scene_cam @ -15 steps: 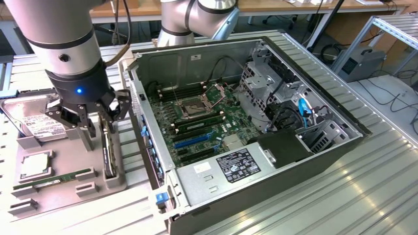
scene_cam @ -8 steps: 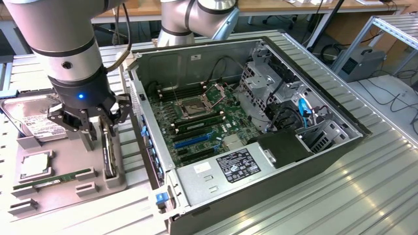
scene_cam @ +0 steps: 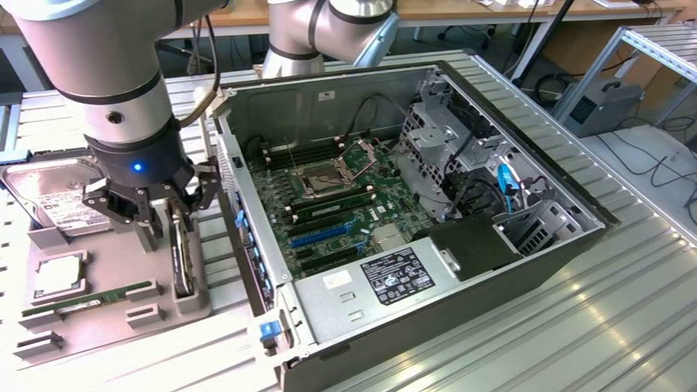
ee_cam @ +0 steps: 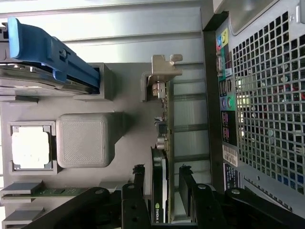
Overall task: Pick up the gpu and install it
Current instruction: 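Pick up the gpu and move the gpu toward the slot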
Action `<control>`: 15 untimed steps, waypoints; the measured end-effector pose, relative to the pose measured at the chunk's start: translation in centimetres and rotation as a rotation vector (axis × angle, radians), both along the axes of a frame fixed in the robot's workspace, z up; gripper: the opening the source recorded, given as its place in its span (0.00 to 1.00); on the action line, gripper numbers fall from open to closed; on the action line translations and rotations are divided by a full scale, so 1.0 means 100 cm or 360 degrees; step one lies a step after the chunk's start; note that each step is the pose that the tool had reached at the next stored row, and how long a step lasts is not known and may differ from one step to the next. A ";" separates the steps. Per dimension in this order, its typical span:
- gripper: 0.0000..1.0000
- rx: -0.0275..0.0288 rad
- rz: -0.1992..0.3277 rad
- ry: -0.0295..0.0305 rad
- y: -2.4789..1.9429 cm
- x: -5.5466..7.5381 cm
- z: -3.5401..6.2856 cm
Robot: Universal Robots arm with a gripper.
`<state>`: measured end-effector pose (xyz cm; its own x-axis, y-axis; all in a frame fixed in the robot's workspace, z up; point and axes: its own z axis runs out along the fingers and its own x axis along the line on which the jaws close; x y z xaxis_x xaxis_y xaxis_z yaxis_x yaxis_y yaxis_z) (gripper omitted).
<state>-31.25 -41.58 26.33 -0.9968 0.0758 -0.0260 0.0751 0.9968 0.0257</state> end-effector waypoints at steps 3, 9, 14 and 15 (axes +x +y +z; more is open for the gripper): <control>0.42 -0.00001 0.0000 0.00002 -0.0009 -0.001 -0.0025; 0.42 -0.00001 0.0000 0.00002 -0.0013 -0.001 -0.0097; 0.42 0.00000 -0.0001 0.00001 -0.0012 -0.001 -0.0154; 0.42 0.00000 -0.0001 0.00000 -0.0013 -0.001 -0.0163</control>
<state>-31.36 -41.71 24.70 -0.9967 0.0766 -0.0260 0.0759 0.9968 0.0257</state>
